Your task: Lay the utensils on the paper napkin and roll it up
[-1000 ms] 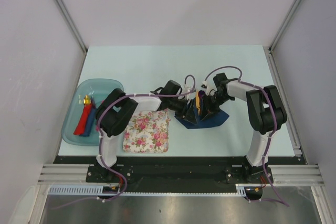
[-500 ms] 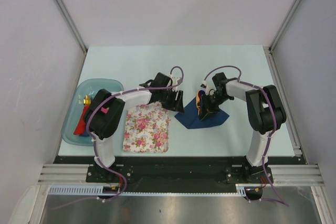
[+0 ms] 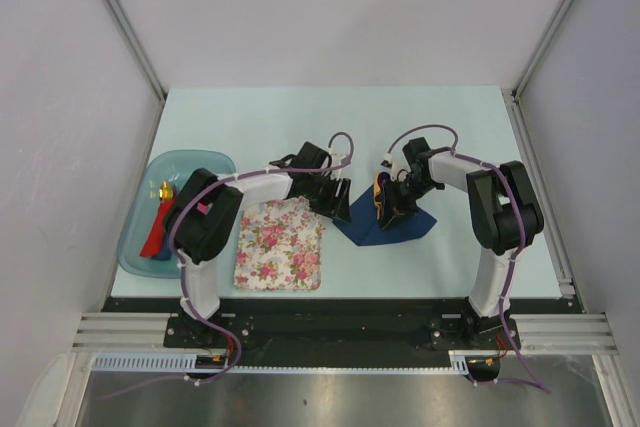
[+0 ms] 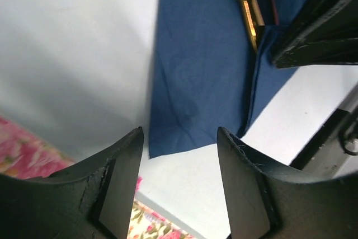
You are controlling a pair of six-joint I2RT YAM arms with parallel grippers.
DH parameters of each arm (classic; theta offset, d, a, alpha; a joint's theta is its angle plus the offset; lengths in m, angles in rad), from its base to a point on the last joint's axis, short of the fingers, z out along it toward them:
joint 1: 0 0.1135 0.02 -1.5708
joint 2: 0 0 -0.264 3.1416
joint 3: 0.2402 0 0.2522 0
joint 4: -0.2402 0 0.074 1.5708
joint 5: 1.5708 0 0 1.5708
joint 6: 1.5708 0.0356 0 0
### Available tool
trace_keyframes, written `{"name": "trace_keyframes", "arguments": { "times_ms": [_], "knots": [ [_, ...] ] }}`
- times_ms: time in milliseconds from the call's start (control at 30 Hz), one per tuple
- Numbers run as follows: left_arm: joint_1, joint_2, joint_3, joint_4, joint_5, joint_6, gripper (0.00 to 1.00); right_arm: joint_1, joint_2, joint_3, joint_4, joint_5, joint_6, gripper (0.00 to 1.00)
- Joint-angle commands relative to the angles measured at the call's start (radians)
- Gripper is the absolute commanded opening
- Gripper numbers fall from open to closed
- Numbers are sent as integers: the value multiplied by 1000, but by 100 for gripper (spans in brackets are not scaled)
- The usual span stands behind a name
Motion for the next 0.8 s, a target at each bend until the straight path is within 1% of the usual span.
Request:
{"name": "trace_keyframes", "arguments": {
  "times_ms": [0, 267, 367, 500, 567, 733, 767],
  "knots": [
    [-11, 62, 11, 17, 94, -36, 61, 11, 21, 25, 20, 47, 1, 14],
    [-14, 72, -4, 212, 212, -126, 62, 13, 26, 25, 18, 48, 1, 14],
    [-14, 86, 0, 273, 223, -160, 63, 13, 29, 26, 18, 48, 2, 14],
    [-9, 112, 33, 244, 166, -169, 63, 13, 29, 26, 20, 50, 2, 14],
    [-2, 108, 28, 239, 161, -178, 63, 14, 34, 28, 18, 50, 2, 14],
    [26, 79, -39, 233, 201, -214, 61, 14, 37, 33, 16, 51, 2, 14],
    [38, 56, -76, 250, 206, -226, 60, 14, 38, 34, 16, 50, 4, 14]
  ]
}}
